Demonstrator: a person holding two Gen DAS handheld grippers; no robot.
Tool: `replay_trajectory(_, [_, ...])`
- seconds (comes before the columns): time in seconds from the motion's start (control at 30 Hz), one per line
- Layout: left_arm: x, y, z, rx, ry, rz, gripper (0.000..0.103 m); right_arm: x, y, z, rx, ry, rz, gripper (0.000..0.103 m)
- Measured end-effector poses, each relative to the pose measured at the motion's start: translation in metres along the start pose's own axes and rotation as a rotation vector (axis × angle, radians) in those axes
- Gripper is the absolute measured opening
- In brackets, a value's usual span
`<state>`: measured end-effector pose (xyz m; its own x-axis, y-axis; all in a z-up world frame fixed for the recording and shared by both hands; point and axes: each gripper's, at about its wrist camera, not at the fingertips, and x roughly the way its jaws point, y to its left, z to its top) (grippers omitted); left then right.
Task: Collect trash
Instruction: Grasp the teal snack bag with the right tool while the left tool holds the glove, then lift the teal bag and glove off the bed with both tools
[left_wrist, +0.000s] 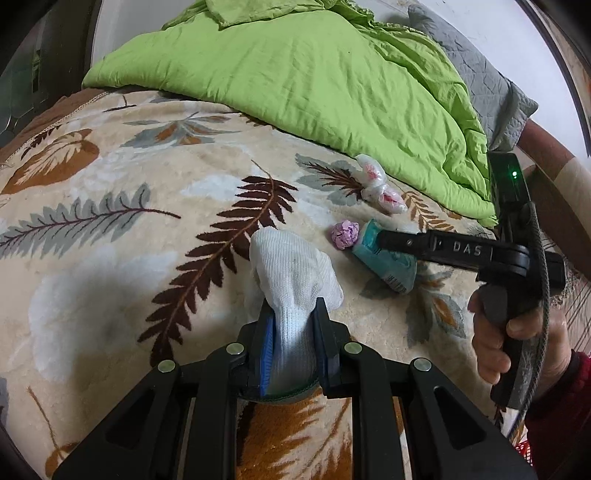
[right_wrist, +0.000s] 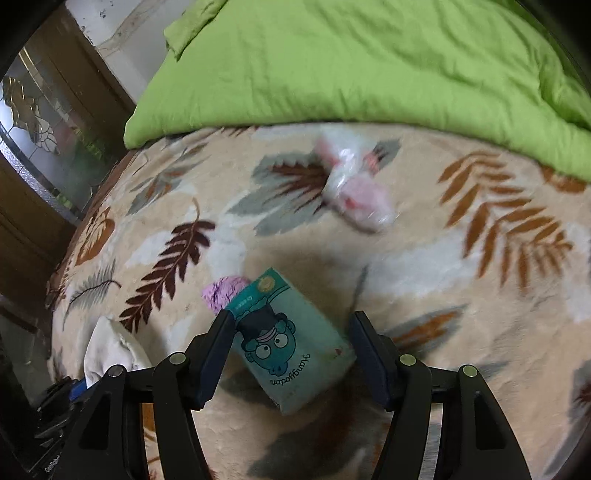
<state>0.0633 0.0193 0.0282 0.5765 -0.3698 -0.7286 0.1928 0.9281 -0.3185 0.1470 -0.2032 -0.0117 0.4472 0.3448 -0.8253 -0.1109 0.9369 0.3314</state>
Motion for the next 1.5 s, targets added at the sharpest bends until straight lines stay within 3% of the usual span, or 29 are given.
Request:
replay_trajectory(0.1, [0.002, 0.002, 0.002, -0.012, 0.004, -0.001, 0.018, 0.002, 0.014, -0.009, -0.061, 0.016, -0.006, 0.073])
replay_trajectory(0.27, [0.005, 0.002, 0.003, -0.012, 0.007, 0.004, 0.018, 0.010, 0.039, -0.021, -0.202, 0.027, -0.135, 0.073])
replay_trajectory(0.37, [0.005, 0.000, 0.003, 0.003, 0.004, 0.014, 0.018, 0.013, 0.042, -0.024, -0.221, 0.020, -0.196, 0.063])
replay_trajectory(0.6, [0.001, -0.008, 0.001, 0.050, -0.023, 0.035, 0.018, -0.014, 0.038, -0.043, -0.094, -0.042, -0.209, 0.044])
replay_trajectory(1.03, [-0.026, -0.038, -0.015, 0.165, -0.107, 0.031, 0.018, -0.110, 0.067, -0.139, 0.072, -0.203, -0.210, 0.043])
replay_trajectory(1.5, [-0.083, -0.062, -0.064, 0.238, -0.149, -0.008, 0.018, -0.155, 0.089, -0.190, 0.081, -0.316, -0.299, 0.043])
